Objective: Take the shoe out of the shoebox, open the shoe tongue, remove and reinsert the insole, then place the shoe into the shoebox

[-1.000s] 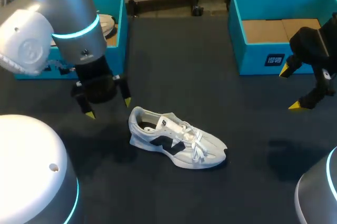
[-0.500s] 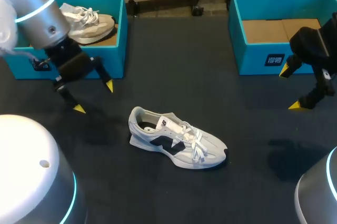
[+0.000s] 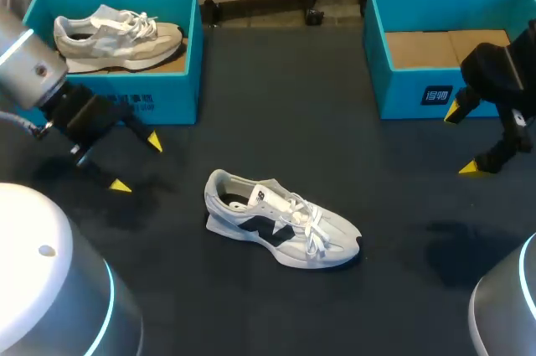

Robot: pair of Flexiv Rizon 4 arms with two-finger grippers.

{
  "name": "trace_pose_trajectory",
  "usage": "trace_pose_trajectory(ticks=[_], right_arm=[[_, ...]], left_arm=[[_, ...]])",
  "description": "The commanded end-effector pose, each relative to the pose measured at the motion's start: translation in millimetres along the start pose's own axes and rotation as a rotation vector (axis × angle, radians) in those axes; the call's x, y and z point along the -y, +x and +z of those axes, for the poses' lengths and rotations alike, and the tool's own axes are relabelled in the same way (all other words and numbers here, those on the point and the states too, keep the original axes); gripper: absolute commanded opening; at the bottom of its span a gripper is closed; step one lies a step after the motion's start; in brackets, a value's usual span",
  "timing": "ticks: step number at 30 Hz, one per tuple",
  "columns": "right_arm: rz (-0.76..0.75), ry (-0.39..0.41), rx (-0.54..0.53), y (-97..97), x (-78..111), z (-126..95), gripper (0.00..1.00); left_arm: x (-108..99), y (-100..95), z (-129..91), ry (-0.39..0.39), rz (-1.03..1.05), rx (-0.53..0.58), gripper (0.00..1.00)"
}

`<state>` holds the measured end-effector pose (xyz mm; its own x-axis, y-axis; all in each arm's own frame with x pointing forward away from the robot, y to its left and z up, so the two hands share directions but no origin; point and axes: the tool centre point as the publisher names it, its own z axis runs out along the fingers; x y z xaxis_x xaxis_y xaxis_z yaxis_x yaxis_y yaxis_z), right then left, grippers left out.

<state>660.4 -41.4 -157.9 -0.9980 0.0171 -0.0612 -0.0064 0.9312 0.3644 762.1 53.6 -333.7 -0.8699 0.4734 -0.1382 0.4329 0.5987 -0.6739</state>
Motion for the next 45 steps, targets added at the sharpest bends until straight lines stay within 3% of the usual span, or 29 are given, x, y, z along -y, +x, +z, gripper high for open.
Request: trace_pose_trajectory(ticks=[1, 18, 31, 45], right_arm=[[0.000, 0.003, -0.005, -2.5, -1.2, 0.8, 1.00], [0.000, 0.003, -0.005, -2.5, -1.2, 0.8, 1.00], [0.000, 0.003, -0.005, -2.5, -1.2, 0.8, 1.00], [0.000, 0.003, -0.005, -2.5, -1.2, 0.8, 1.00]], left_arm=[[-8.7, 10.2, 3.5, 0.067, -0.038, 0.089, 1.00], [-30.5, 28.3, 9.8, 0.374, -0.249, 0.316, 1.00], [-48.9, 40.4, 21.1, 0.413, -0.335, 0.380, 1.00], [-48.9, 40.4, 21.1, 0.413, -0.335, 0.380, 1.00]])
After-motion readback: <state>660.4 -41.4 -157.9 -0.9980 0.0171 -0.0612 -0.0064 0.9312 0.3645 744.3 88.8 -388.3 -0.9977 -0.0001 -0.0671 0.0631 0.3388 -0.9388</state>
